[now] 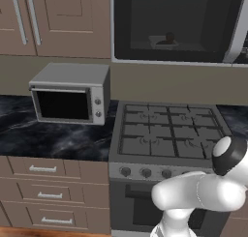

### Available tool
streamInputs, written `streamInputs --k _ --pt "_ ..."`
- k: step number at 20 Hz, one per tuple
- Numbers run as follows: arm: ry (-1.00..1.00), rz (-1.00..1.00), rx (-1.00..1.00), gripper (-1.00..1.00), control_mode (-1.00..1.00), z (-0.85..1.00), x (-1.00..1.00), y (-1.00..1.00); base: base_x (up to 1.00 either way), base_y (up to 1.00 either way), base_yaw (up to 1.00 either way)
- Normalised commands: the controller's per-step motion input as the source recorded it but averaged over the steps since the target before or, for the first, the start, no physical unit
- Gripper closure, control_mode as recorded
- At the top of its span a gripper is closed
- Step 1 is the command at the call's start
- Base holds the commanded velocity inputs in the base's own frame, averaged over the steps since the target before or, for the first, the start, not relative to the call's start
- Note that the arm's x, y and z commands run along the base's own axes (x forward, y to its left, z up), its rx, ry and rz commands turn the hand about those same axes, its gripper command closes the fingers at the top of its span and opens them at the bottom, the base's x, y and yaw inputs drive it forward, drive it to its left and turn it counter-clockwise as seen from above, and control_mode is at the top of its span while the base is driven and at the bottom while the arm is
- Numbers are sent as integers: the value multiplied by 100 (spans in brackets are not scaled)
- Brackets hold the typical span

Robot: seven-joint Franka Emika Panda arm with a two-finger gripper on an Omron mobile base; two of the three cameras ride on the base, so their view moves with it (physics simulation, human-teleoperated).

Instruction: Place the tupperware containing the chicken drumstick and sweet potato meal in the microwave. Close the microwave door and press the start button to reheat the meal.

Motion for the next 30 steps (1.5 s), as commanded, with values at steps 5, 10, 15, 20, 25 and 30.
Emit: streamInputs --k 5,10,15,20,25,30 --pt "0 0 3 100 -100 0 25 -7 0 0 0" --pt "0 0 3 100 -100 0 17 -15 0 0 0" --pt "0 0 2 100 -100 0 16 -19 0 0 0" --pt "0 0 0 100 -100 -1 23 -6 0 0 0" --pt "0 -1 0 100 -100 -8 32 0 0 0 0" --pt "0 -11 0 100 -100 -2 42 19 0 0 0"
